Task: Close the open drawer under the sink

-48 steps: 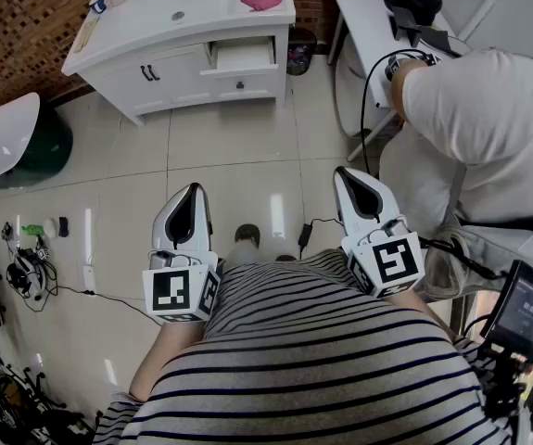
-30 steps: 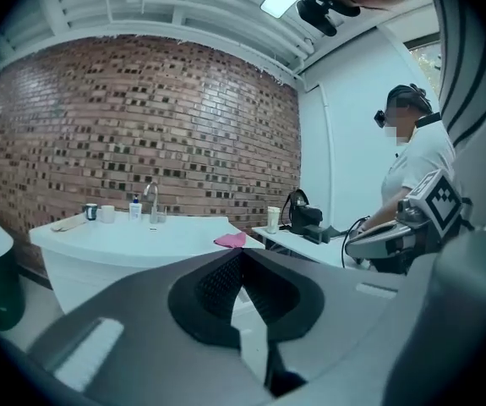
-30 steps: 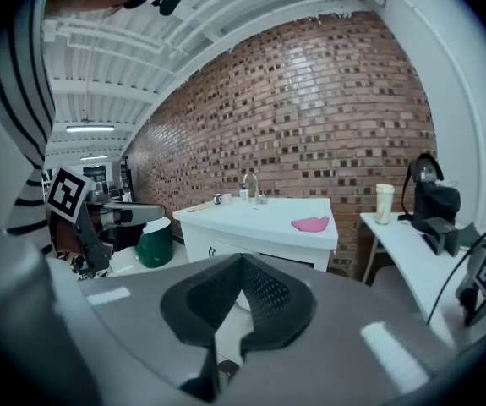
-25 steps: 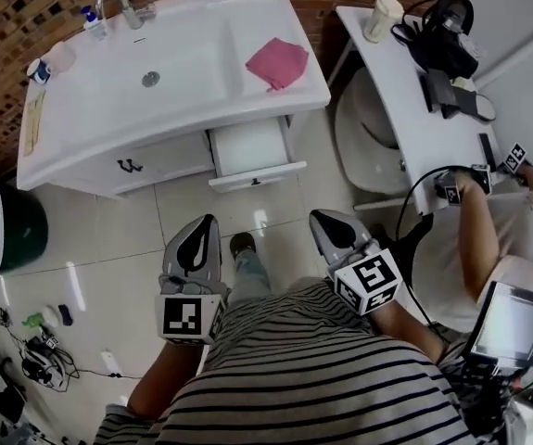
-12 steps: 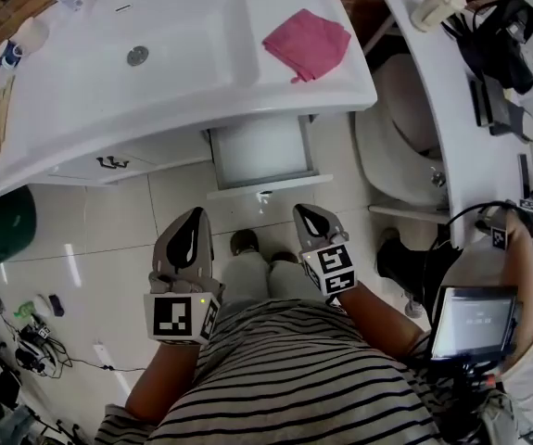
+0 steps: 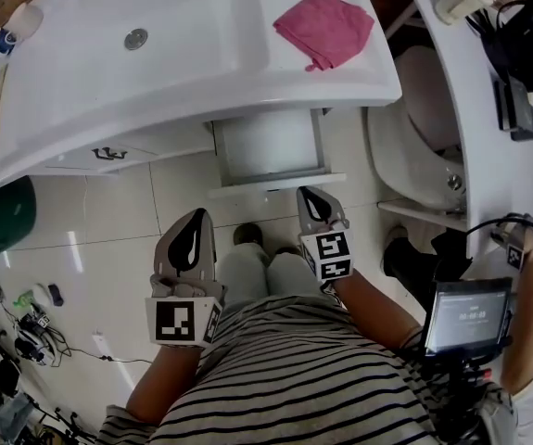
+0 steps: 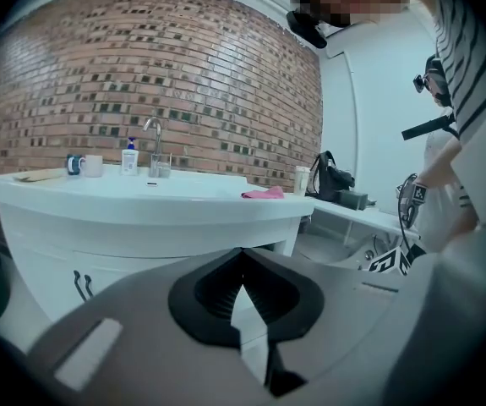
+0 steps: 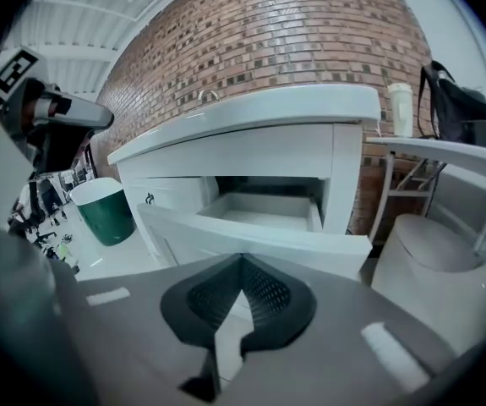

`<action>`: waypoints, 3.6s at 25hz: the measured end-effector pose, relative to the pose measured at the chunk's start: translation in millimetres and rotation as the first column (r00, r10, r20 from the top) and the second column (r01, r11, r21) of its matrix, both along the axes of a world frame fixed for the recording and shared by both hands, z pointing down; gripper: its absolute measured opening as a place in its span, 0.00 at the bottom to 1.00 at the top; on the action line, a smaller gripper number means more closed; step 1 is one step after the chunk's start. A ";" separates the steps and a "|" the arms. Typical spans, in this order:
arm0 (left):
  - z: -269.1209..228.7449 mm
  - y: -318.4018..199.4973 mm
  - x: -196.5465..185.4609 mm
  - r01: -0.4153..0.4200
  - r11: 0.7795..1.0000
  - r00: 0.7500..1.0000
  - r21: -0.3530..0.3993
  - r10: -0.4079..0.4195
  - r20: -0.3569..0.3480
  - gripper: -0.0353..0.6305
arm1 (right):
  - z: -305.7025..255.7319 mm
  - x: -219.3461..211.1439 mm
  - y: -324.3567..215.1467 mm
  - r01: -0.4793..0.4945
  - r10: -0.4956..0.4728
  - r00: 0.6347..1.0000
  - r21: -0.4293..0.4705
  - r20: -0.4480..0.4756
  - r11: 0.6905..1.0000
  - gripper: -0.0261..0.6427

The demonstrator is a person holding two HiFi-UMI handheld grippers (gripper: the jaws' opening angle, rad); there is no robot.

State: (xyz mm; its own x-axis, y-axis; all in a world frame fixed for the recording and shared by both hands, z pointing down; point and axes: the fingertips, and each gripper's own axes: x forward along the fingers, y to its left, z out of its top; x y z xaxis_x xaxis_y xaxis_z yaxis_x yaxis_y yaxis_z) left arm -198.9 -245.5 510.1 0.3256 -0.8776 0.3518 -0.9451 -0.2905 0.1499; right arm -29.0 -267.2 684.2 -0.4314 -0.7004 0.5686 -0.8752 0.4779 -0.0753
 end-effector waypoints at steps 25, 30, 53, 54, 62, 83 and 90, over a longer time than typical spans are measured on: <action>18.0 -17.5 -32.8 0.051 0.999 0.998 -0.016 -0.050 0.036 0.07 | 0.7 -24.2 -161.6 0.000 0.000 1.000 0.104 0.001 0.995 0.04; 8.2 -2.3 -32.2 0.060 0.998 0.997 -0.029 -0.059 0.044 0.07 | -11.0 -22.6 -157.0 0.007 -0.006 1.000 0.081 -0.009 0.997 0.04; -228.9 181.3 41.0 0.088 0.972 0.995 0.216 -0.098 0.036 0.07 | -388.4 54.6 146.7 0.025 -0.096 0.983 0.404 0.155 0.914 0.04; -231.7 193.6 43.3 0.083 0.971 0.995 0.225 -0.093 0.035 0.07 | -395.0 57.5 163.3 0.019 -0.094 0.983 0.420 0.157 0.907 0.04; -241.5 332.2 33.7 0.064 0.968 0.997 0.241 -0.073 0.030 0.07 | -413.3 64.4 329.4 -0.058 -0.025 0.979 0.397 0.203 0.916 0.04; -249.8 434.2 59.6 0.024 0.968 1.000 0.250 -0.027 0.009 0.07 | -434.0 67.6 441.7 -0.009 -0.049 0.991 0.430 0.122 0.903 0.04; -246.9 445.8 55.1 0.050 0.968 0.998 0.248 -0.056 0.014 0.07 | -425.2 50.8 445.9 0.049 -0.107 0.988 0.420 0.115 0.906 0.04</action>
State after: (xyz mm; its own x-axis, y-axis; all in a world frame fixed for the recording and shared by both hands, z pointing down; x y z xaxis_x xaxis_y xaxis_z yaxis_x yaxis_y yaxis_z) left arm -143.8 200.3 263.2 0.2712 -0.9540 0.1282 -0.9623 -0.2655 0.0600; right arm 21.8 178.7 259.1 -0.5450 -0.8214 0.1679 -0.8297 0.5572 0.0327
